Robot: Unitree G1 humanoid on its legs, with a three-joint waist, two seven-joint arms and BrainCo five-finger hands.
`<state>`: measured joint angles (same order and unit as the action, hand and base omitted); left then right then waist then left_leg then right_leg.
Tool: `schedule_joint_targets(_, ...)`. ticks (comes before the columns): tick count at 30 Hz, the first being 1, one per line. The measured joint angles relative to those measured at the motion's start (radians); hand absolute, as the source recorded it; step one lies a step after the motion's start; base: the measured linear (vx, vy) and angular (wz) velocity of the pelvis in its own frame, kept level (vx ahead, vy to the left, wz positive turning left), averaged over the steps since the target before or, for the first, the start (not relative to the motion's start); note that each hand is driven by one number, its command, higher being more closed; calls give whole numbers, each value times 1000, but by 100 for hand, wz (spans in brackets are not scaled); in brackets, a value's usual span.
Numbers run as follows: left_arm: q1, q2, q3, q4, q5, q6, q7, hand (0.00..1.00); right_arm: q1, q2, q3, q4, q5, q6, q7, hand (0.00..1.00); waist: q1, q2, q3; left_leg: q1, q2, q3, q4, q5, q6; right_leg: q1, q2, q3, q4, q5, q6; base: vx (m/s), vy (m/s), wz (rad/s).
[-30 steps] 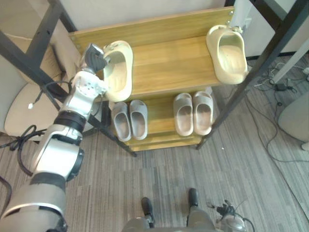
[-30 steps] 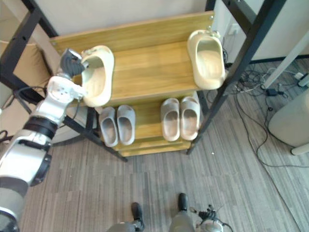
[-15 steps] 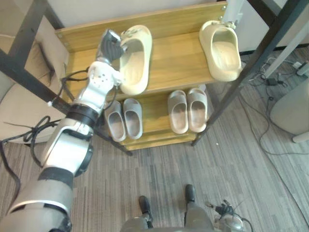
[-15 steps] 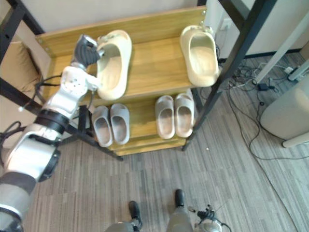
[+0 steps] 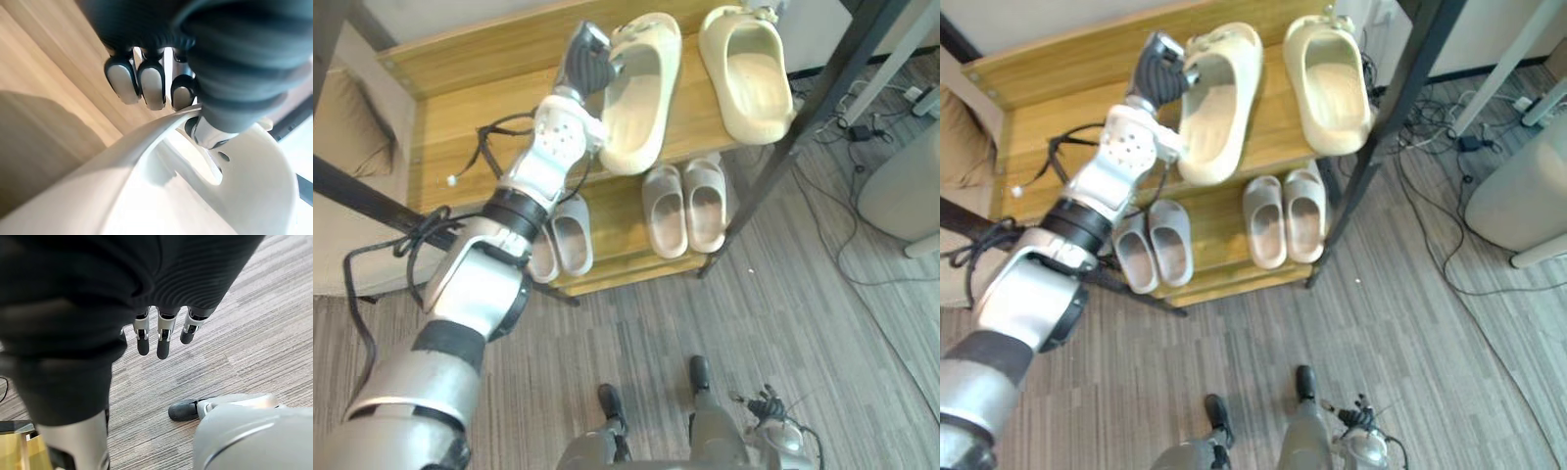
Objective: Organize the slippers on the shoe rack
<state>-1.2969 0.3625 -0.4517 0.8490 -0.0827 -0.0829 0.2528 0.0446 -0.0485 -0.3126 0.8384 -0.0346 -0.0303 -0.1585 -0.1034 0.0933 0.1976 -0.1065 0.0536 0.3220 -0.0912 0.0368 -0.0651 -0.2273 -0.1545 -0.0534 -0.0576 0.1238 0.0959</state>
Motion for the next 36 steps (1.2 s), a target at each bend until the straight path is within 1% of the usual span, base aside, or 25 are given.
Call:
schedule_joint_targets(3, -14, -33, -2, 5, 0, 0, -1, 100, 0, 3, -1, -4, 9, -1, 0, 0, 0, 5, 2, 0, 0, 2, 0, 0, 0, -1, 0, 3, 0, 1, 1, -4, -4, -3)
schedule_joint_targets(4, -15, -35, -2, 5, 0, 0, -1, 0, 0, 4, -1, -4, 11, -1, 0, 0, 0, 5, 2, 0, 0, 3, 0, 0, 0, -1, 0, 3, 0, 1, 1, 0, 0, 0)
schedule_joint_targets(11, -40, -37, -6, 7, 0, 0, 3, 0, 2, 6, -1, -25, 15, -1, -1, 0, 8, 10, 5, -20, -1, 25, 2, -1, 0, -36, -2, 11, 15, 7, 5, -8, -2, -4)
schedule_joint_targets(21, -47, -59, -1, 7, 1, 0, 6, 0, 9, 9, 1, -34, 37, -1, -7, 0, 8, 10, 5, -16, 0, 26, 5, -1, 0, -33, -3, 12, 19, 8, 5, 1, -1, 0)
schedule_joint_targets(27, -49, -63, 25, 7, 2, 0, 9, 0, 14, 8, 1, -35, 37, -9, -7, 0, 9, 10, 5, -13, 0, 23, 7, -1, 0, -26, -3, 7, 20, 8, 5, 0, 0, 0)
schedule_joint_targets(33, -49, -63, 43, 9, 2, 0, 16, 0, 19, 7, 3, -33, 37, -9, -7, 0, 20, 10, 5, -2, 0, 16, 7, 0, 1, -13, -5, 2, 20, 8, 5, 0, 0, 0)
schedule_joint_targets(36, -49, -63, 47, 9, 1, 0, 22, 0, 19, 7, 3, -32, 37, -9, -7, 0, 20, 11, 5, -1, 0, 1, 7, 2, 3, -6, -5, -9, 20, 8, 6, 3, -16, 8)
